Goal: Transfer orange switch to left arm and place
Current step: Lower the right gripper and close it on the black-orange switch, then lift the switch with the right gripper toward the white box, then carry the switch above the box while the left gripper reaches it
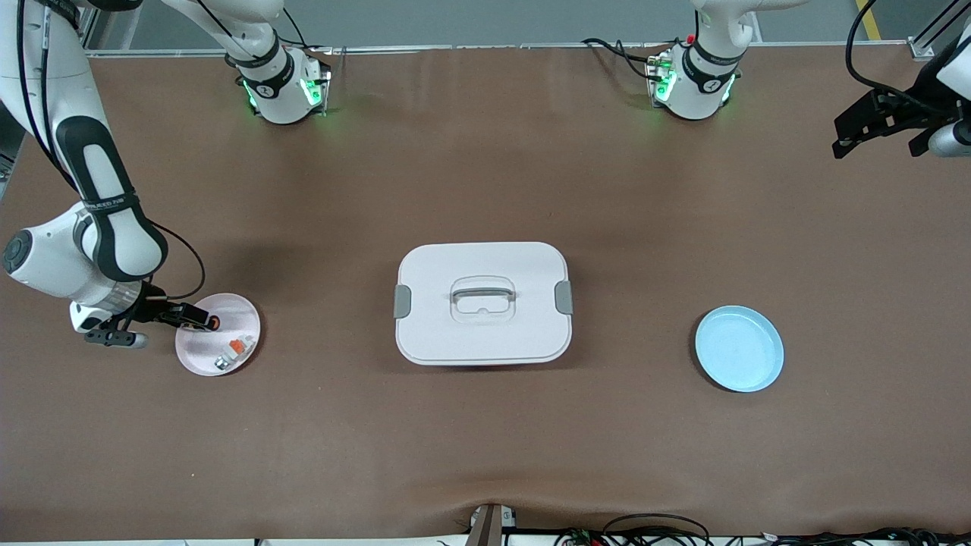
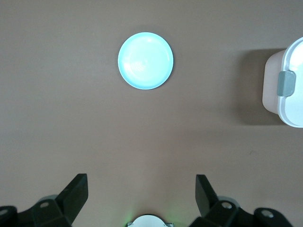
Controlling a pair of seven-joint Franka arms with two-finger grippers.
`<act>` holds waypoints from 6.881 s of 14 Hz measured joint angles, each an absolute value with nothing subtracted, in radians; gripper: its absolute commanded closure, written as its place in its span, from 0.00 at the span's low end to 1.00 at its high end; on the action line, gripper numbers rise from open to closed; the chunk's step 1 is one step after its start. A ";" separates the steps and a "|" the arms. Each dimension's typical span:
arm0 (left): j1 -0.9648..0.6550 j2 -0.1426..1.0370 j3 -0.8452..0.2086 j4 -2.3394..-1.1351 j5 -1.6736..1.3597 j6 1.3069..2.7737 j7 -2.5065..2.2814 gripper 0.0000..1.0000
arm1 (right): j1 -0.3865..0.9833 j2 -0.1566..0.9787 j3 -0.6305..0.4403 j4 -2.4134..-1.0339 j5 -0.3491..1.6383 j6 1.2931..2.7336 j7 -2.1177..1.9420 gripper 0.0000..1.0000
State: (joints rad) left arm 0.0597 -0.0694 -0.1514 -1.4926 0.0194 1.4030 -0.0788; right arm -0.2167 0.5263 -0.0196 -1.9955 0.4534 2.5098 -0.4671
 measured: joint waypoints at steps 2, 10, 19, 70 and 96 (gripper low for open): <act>0.060 -0.069 -0.151 -1.493 0.019 1.403 -0.079 0.00 | -0.213 0.527 -0.018 -2.002 0.453 2.510 -0.467 0.00; 0.060 -0.069 -0.151 -1.493 0.019 1.403 -0.079 0.00 | -0.212 0.529 -0.018 -2.007 0.453 2.510 -0.468 0.22; 0.060 -0.069 -0.151 -1.493 0.019 1.403 -0.079 0.00 | -0.217 0.529 -0.022 -2.007 0.457 2.509 -0.586 1.00; 0.029 -0.024 -0.160 -1.495 -0.026 1.401 -0.083 0.00 | 0.614 0.382 -0.006 -1.344 0.460 1.913 1.856 1.00; -0.192 0.215 -0.309 -1.706 -0.542 2.067 0.058 0.09 | 0.686 0.503 -0.011 -1.308 0.459 2.071 2.042 1.00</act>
